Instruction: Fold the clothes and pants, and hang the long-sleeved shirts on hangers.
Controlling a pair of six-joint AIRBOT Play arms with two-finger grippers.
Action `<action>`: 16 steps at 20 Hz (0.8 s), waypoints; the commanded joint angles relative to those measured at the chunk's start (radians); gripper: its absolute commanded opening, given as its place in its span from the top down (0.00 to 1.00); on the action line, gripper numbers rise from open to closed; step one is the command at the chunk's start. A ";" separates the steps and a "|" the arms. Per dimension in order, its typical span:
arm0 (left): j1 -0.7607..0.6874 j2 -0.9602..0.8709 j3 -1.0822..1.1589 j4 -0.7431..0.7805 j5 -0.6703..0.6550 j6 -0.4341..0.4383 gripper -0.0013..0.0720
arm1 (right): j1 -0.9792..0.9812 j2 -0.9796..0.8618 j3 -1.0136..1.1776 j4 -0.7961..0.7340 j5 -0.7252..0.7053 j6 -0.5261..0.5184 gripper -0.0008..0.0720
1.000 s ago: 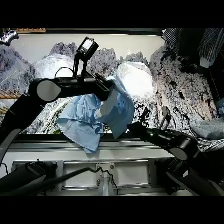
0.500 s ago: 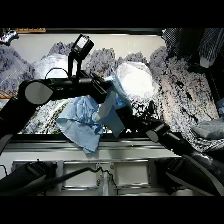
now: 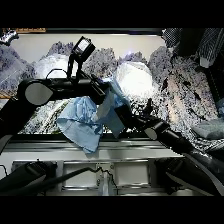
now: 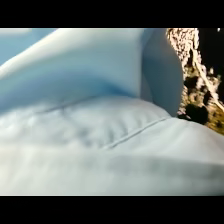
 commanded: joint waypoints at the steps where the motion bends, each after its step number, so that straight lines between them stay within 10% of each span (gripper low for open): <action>1: 0.001 0.000 0.001 0.020 0.000 0.000 0.97 | 0.000 0.093 -0.027 -0.109 0.140 0.075 0.27; 16: -0.030 0.007 0.001 0.008 -0.059 0.000 0.97 | 0.000 -0.072 -0.088 0.007 -0.285 0.206 0.26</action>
